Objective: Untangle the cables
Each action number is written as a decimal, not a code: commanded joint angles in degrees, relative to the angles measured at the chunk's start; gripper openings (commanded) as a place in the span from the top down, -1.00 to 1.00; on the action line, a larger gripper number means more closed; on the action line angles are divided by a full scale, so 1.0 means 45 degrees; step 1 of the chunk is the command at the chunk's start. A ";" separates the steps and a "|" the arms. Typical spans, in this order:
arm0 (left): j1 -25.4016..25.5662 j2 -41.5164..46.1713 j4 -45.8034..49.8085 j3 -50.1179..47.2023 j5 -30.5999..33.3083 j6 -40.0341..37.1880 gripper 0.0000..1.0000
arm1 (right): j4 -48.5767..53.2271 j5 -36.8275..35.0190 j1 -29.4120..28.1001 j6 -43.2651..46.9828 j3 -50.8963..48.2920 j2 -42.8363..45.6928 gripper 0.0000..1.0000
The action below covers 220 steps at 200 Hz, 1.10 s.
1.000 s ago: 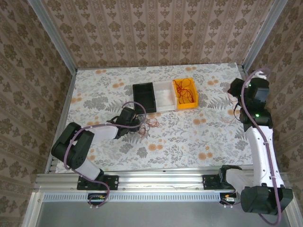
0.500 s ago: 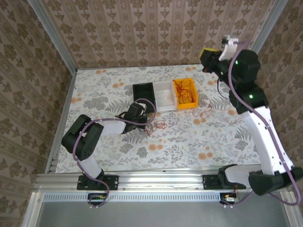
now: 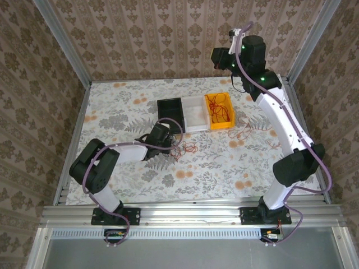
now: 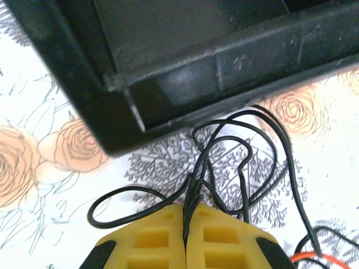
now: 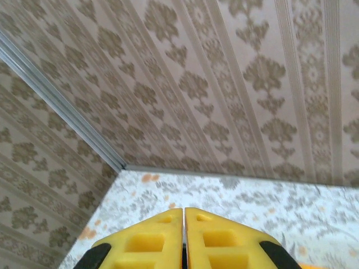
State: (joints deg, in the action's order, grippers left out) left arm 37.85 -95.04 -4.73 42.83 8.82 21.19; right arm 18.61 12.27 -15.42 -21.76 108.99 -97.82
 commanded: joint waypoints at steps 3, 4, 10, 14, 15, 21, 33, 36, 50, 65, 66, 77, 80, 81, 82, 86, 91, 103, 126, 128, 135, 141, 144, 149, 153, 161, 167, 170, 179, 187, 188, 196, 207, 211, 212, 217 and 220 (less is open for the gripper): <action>0.0066 0.0569 -0.0035 -0.0260 -0.0132 -0.0111 1.00 | 0.1276 -0.1014 0.0046 0.0463 -0.0905 0.0669 0.81; 0.0066 0.0571 -0.0039 -0.0250 -0.0128 -0.0115 1.00 | 0.1285 -0.1089 0.0076 0.0452 -0.1010 0.0715 0.81; 0.0100 0.0574 -0.0029 -0.0240 -0.0175 -0.0165 1.00 | 0.1295 -0.1406 0.0206 0.0398 -0.1712 0.1003 0.82; 0.0110 0.0573 -0.0028 -0.0230 -0.0177 -0.0188 1.00 | 0.1294 -0.1490 0.0385 0.0322 -0.2144 0.1181 0.82; 0.0118 0.0574 -0.0035 -0.0225 -0.0170 -0.0202 1.00 | 0.1304 -0.1503 0.0421 0.0303 -0.2284 0.1215 0.82; 0.0135 0.0538 -0.0015 -0.0193 -0.0208 -0.0230 1.00 | 0.1402 -0.1595 0.0730 0.0090 -0.2914 0.1463 0.82; 0.0161 0.0410 0.0077 -0.0059 -0.0243 -0.0275 1.00 | 0.1845 -0.1886 0.1509 -0.0565 -0.4125 0.1847 0.83; 0.0174 0.0368 0.0124 -0.0020 -0.0251 -0.0280 1.00 | 0.1961 -0.1921 0.1729 -0.0747 -0.4411 0.1903 0.83; 0.0186 0.0172 0.0250 0.0176 -0.0258 -0.0294 1.00 | 0.2530 -0.1926 0.2754 -0.1649 -0.5713 0.2197 0.81; 0.0223 0.0019 0.0213 0.0270 -0.0208 -0.0295 1.00 | 0.2886 -0.1894 0.3687 -0.2462 -0.7076 0.2234 0.71; 0.0223 0.0014 0.0222 0.0279 -0.0215 -0.0295 1.00 | 0.2939 -0.1881 0.3742 -0.2505 -0.7142 0.2211 0.70; 0.0227 -0.0084 0.0221 0.0343 -0.0186 -0.0314 1.00 | 0.3270 -0.1696 0.4237 -0.2755 -0.7714 0.1845 0.56; 0.0238 -0.0104 0.0206 0.0363 -0.0210 -0.0334 1.00 | 0.3357 -0.1715 0.4331 -0.2771 -0.7791 0.1710 0.50; 0.0240 -0.0107 0.0209 0.0374 -0.0206 -0.0334 1.00 | 0.3400 -0.1733 0.4348 -0.2777 -0.7812 0.1656 0.49; 0.0231 -0.0118 0.0200 0.0379 -0.0204 -0.0334 1.00 | 0.3441 -0.1742 0.4375 -0.2779 -0.7833 0.1628 0.46; 0.0242 -0.0143 0.0198 0.0394 -0.0228 -0.0352 1.00 | 0.3580 -0.1808 0.4461 -0.2782 -0.7902 0.1402 0.39; 0.0242 -0.0182 0.0202 0.0422 -0.0255 -0.0363 1.00 | 0.3779 -0.1879 0.4531 -0.2783 -0.7962 0.1186 0.30; 0.0232 -0.0245 0.0174 0.0462 -0.0288 -0.0356 1.00 | 0.3999 -0.2017 0.4579 -0.2724 -0.8028 0.0545 0.14; 0.0296 -0.0200 0.0174 0.0425 -0.0186 -0.0326 1.00 | 0.3957 -0.1946 0.4579 -0.2847 -0.8044 -0.0498 -0.08; 0.0300 -0.0191 0.0168 0.0414 -0.0169 -0.0342 1.00 | 0.3967 -0.1951 0.4579 -0.2852 -0.8018 -0.0584 -0.10; 0.0318 -0.0135 0.0146 0.0371 -0.0093 -0.0315 1.00 | 0.3970 -0.1974 0.4560 -0.2843 -0.7926 -0.0876 -0.17; 0.0320 -0.0095 0.0121 0.0332 -0.0051 -0.0319 1.00 | 0.3970 -0.2018 0.4541 -0.2841 -0.7865 -0.1138 -0.25; 0.0330 -0.0064 0.0125 0.0300 -0.0029 -0.0315 1.00 | 0.3997 -0.2028 0.4540 -0.2855 -0.7823 -0.1256 -0.28; 0.0329 -0.0034 0.0113 0.0260 0.0007 -0.0302 1.00 | 0.4107 -0.2010 0.4540 -0.2878 -0.7702 -0.1484 -0.29; 0.0330 -0.0003 0.0114 0.0234 0.0045 -0.0282 1.00 | 0.4185 -0.2022 0.4540 -0.2899 -0.7602 -0.1660 -0.29; 0.0340 0.0044 0.0099 0.0195 0.0123 -0.0256 1.00 | 0.4327 -0.2042 0.4511 -0.2899 -0.7423 -0.1956 -0.30; 0.0339 0.0065 0.0095 0.0161 0.0157 -0.0253 1.00 | 0.4279 -0.2110 0.4468 -0.2900 -0.7368 -0.2125 -0.30; 0.0340 0.0083 0.0085 0.0152 0.0163 -0.0238 1.00 | 0.4248 -0.2130 0.4448 -0.2889 -0.7348 -0.2187 -0.30; 0.0357 0.0122 0.0078 0.0114 0.0236 -0.0222 1.00 | 0.4237 -0.2224 0.4405 -0.2880 -0.7227 -0.2433 -0.30; 0.0359 0.0134 0.0064 0.0095 0.0276 -0.0198 1.00 | 0.4228 -0.2182 0.4367 -0.2832 -0.7057 -0.2659 -0.30; 0.0350 0.0139 0.0060 0.0094 0.0281 -0.0198 1.00 | 0.4216 -0.2171 0.4365 -0.2827 -0.7045 -0.2668 -0.30; 0.0353 0.0145 0.0064 0.0092 0.0305 -0.0187 1.00 | 0.4204 -0.2141 0.4330 -0.2821 -0.6901 -0.2915 -0.29; 0.0349 0.0115 0.0089 0.0102 0.0324 -0.0178 1.00 | 0.4116 -0.2103 0.4297 -0.2822 -0.6742 -0.3169 -0.27; 0.0349 0.0106 0.0081 0.0119 0.0325 -0.0179 1.00 | 0.4062 -0.2085 0.4276 -0.2839 -0.6694 -0.3268 -0.27; 0.0354 0.0096 0.0078 0.0125 0.0325 -0.0178 1.00 | 0.4055 -0.2074 0.4271 -0.2840 -0.6678 -0.3295 -0.27; 0.0358 0.0072 0.0092 0.0141 0.0323 -0.0192 1.00 | 0.4048 -0.2064 0.4252 -0.2841 -0.6605 -0.3408 -0.26; 0.0352 0.0067 0.0094 0.0149 0.0308 -0.0180 1.00 | 0.4067 -0.2053 0.4233 -0.2841 -0.6544 -0.3476 -0.26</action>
State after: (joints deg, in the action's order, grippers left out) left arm 39.31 -95.33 -4.71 43.53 9.10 20.73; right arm 36.05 3.40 4.38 -33.69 76.75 -111.07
